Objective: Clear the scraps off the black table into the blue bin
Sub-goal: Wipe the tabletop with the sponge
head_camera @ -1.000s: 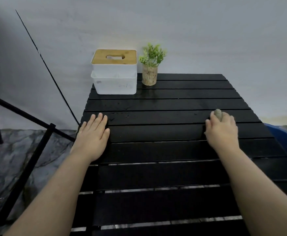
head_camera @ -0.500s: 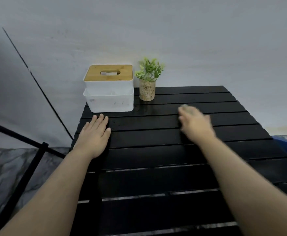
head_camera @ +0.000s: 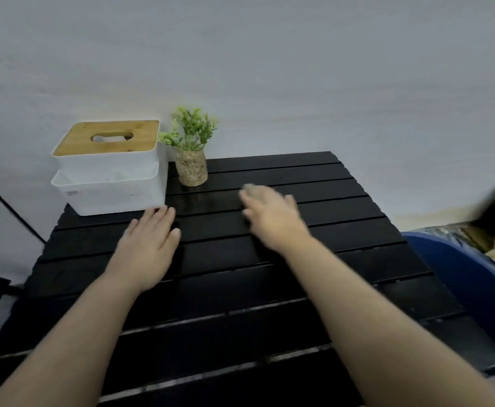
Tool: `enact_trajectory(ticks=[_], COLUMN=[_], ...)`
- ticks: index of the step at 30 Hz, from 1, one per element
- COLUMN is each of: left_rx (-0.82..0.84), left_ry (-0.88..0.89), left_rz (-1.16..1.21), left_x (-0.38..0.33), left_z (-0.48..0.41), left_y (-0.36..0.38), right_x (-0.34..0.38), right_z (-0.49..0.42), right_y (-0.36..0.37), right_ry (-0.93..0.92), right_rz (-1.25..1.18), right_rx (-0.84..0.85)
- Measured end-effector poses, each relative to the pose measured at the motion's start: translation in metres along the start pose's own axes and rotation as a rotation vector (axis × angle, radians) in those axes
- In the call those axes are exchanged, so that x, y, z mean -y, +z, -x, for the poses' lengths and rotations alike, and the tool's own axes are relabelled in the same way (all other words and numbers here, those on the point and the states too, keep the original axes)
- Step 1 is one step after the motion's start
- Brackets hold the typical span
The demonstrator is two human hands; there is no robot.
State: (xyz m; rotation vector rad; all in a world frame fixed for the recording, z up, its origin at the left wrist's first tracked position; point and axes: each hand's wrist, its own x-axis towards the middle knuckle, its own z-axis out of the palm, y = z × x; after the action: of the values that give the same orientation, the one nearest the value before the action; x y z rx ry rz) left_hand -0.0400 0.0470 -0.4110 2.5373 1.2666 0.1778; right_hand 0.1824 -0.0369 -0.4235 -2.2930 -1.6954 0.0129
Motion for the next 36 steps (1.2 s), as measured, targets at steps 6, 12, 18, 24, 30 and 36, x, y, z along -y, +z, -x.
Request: enact_trajectory(ticks=[6, 12, 18, 24, 30, 36], left_rx=[-0.009, 0.025, -0.005, -0.018, 0.012, 0.023], left_ry=[0.068, 0.033, 0.032, 0.013, -0.017, -0.076], left_rz=[0.086, -0.05, -0.06, -0.059, -0.082, 0.079], left_x=[-0.075, -0.084, -0.083, -0.085, -0.089, -0.123], left_z=[-0.035, -0.044, -0.044, -0.043, -0.041, 0.023], left_y=[0.031, 0.047, 0.05, 0.052, 0.045, 0.023], right_x=[-0.151, -0.027, -0.083, -0.175, -0.038, -0.129], right_z=[0.023, -0.075, -0.102, -0.056, 0.132, 0.229], right_y=[-0.043, 0.007, -0.001, -0.021, -0.036, -0.08], right_ry=[0.592, 0.024, -0.038, 0.42, -0.156, 0.329], right_rz=[0.112, 0.079, 0.079, 0.064, -0.171, 0.013], right_rx=[-0.077, 0.012, -0.026, -0.085, 0.087, -0.041])
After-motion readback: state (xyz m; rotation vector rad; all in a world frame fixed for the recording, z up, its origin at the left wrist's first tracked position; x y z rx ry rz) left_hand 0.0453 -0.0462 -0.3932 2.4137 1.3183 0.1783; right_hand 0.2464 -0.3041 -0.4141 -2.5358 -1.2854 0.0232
